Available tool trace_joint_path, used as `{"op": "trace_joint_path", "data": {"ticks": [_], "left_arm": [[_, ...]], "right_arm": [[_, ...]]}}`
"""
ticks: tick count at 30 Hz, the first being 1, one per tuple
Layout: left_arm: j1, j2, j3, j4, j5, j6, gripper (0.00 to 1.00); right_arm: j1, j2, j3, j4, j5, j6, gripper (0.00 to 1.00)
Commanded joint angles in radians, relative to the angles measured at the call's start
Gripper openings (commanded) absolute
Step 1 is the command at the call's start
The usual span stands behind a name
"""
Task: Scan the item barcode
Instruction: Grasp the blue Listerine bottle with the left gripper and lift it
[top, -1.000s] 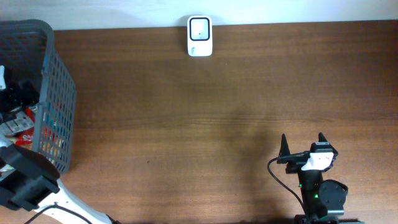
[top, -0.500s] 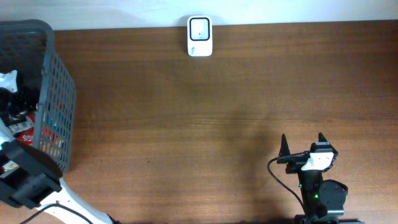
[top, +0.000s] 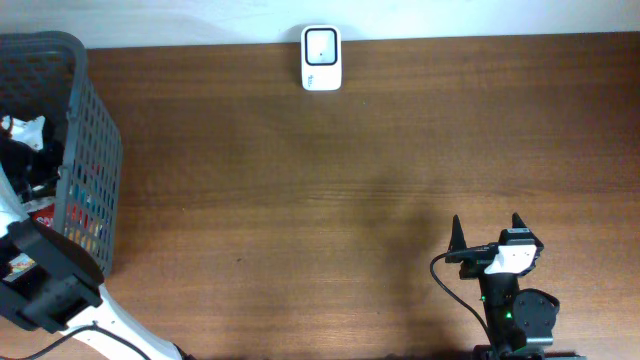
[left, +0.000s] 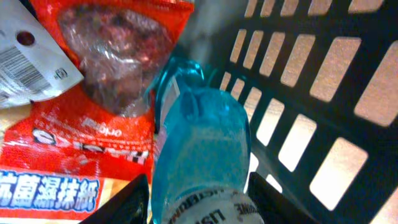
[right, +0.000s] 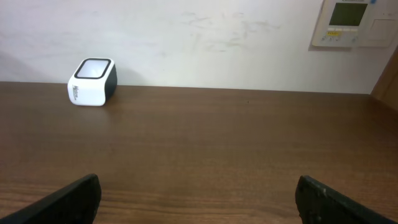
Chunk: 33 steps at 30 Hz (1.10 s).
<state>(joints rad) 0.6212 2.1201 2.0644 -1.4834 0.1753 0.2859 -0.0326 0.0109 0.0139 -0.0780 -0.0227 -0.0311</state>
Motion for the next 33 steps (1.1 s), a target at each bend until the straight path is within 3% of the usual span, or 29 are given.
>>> {"op": "trace_joint_path", "data": {"ticks": [1,4,7,10,20,23,25,28,33], "left_arm": [[-0.003,0.006,-0.007,0.026,0.0,0.003,0.51],[-0.003,0.006,-0.007,0.044,0.0,0.003,0.52],[-0.003,0.006,-0.007,0.05,0.0,0.003,0.45],[-0.003,0.006,-0.007,0.027,-0.016,0.004,0.55],[-0.003,0.006,-0.009,0.004,-0.048,0.003,0.48],[-0.003,0.006,-0.009,0.002,-0.046,0.003,0.34],[-0.003,0.006,-0.009,0.002,-0.041,0.003,0.32],[-0.003,0.006,-0.008,0.003,-0.042,0.003,0.2],[-0.003,0.006,0.071,0.002,-0.037,-0.019,0.18]], "right_arm": [[0.006,-0.007,-0.008,-0.001,0.009,-0.006,0.99],[0.006,-0.007,-0.008,-0.002,0.009,-0.006,0.99],[0.006,-0.007,-0.008,-0.002,0.009,-0.006,0.98],[0.006,-0.007,-0.008,-0.002,0.009,-0.006,0.99],[0.006,-0.007,-0.008,-0.002,0.009,-0.006,0.98],[0.006,-0.007,-0.008,-0.001,0.01,-0.006,0.99],[0.006,-0.007,-0.008,-0.002,0.009,-0.006,0.99],[0.006,-0.007,-0.008,-0.002,0.009,-0.006,0.99],[0.006,-0.007,-0.008,-0.001,0.009,-0.006,0.99]]}}
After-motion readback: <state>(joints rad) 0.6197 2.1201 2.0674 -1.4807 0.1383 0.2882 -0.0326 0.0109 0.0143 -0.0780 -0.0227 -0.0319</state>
